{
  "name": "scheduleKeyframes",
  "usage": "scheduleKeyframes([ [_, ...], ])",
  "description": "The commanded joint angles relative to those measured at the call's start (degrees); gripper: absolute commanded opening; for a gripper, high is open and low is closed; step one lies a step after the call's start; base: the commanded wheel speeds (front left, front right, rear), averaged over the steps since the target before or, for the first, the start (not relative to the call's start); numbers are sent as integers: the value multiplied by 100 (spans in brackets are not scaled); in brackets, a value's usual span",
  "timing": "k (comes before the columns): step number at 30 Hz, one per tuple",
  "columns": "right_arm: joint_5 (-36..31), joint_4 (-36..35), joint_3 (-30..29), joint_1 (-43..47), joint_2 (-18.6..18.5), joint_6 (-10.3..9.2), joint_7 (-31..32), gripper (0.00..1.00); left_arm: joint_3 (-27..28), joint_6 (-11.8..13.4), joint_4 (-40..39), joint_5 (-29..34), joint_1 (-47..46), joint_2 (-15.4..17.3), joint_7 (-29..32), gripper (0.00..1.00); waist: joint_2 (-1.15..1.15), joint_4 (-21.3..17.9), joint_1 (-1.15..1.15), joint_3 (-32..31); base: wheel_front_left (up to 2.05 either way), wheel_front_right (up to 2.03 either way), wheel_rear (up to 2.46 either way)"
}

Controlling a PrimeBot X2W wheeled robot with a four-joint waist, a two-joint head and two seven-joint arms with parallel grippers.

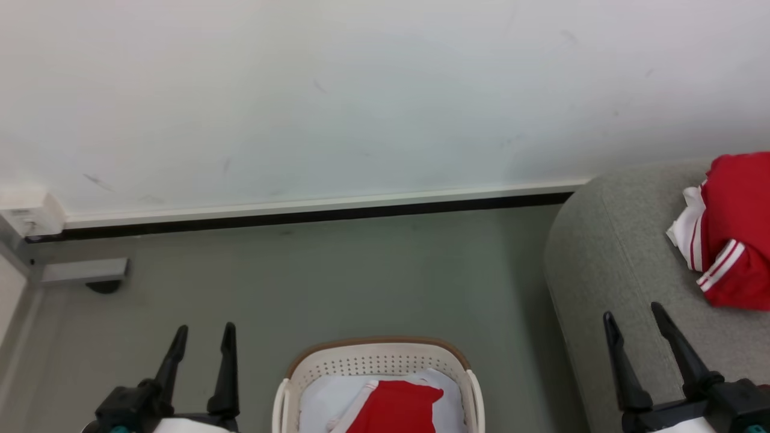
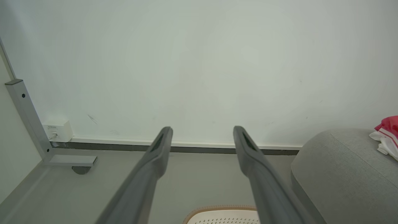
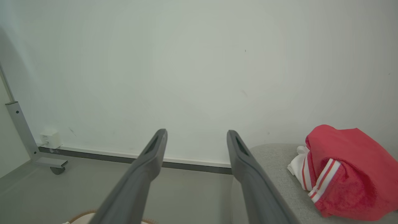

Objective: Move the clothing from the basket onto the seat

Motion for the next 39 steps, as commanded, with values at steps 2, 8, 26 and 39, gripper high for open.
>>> scheduleKeyframes([
  [2, 60, -58, -91, -138, -47, -14, -17, 100, -50, -55, 112, 123, -163, -6, -1, 100, 0, -194, 0, 191, 0, 0, 0],
  [8, 93, -153, -265, -337, -71, -14, -16, 100, -356, -128, 629, 217, -558, 27, -1, 100, 0, -554, 0, 590, 0, 0, 0],
  [26, 187, -983, -536, -1454, 180, -14, -16, 100, -1998, -202, 3495, -93, -2669, 731, 930, 100, 0, -1507, 0, 2424, 0, 0, 0],
  [39, 357, -1587, -619, -2269, 338, -14, -17, 100, -3099, -204, 4967, -385, -3759, 1098, 1889, 100, 0, -1797, 0, 3425, 0, 0, 0],
])
